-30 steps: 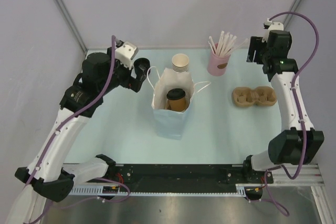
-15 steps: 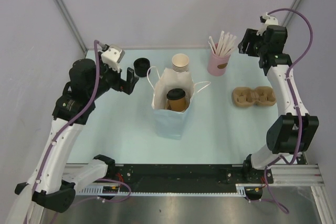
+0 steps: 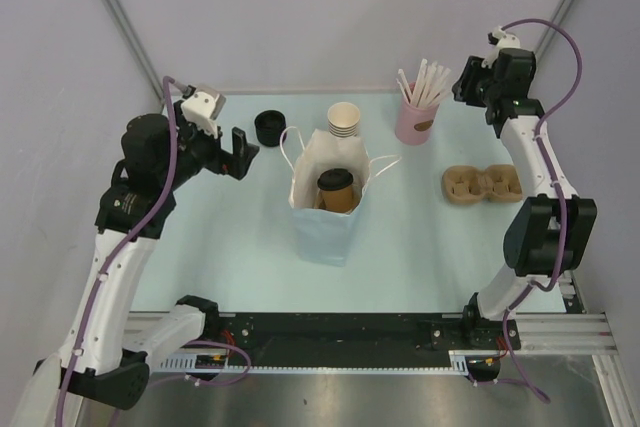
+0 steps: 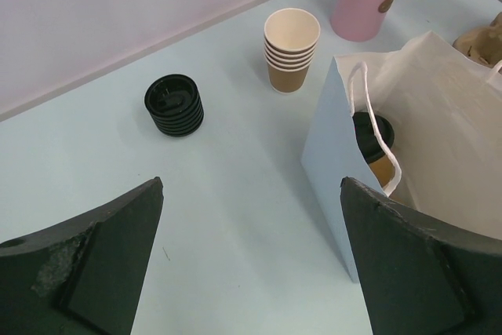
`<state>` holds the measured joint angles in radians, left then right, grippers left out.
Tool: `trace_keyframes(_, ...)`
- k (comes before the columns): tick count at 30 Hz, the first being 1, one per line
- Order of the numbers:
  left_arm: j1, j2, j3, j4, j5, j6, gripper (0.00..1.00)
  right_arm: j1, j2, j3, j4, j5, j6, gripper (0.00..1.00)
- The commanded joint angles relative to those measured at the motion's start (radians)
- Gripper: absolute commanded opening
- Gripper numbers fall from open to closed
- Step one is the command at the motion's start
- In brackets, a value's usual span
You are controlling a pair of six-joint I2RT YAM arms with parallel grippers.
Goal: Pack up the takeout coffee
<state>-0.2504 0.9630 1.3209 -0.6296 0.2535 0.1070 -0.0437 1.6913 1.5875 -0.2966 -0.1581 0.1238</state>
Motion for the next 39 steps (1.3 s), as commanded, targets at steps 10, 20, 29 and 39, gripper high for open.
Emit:
trace_keyframes(10,0.076,-0.017,-0.02,0.05,0.079,-0.041,1.0,-0.002,0.056,0.069,0.103,0.006,0.01,0.2)
trace_keyframes(20,0.1,-0.021,-0.034,0.057,0.112,-0.049,1.0,-0.002,0.044,0.069,0.1,0.011,-0.003,0.18)
trace_keyframes(29,0.114,-0.02,-0.038,0.062,0.124,-0.056,0.99,-0.002,0.074,0.095,0.062,0.054,-0.007,0.41)
trace_keyframes(39,0.141,-0.021,-0.043,0.068,0.141,-0.066,1.0,-0.002,0.103,0.131,0.094,0.017,0.004,0.26)
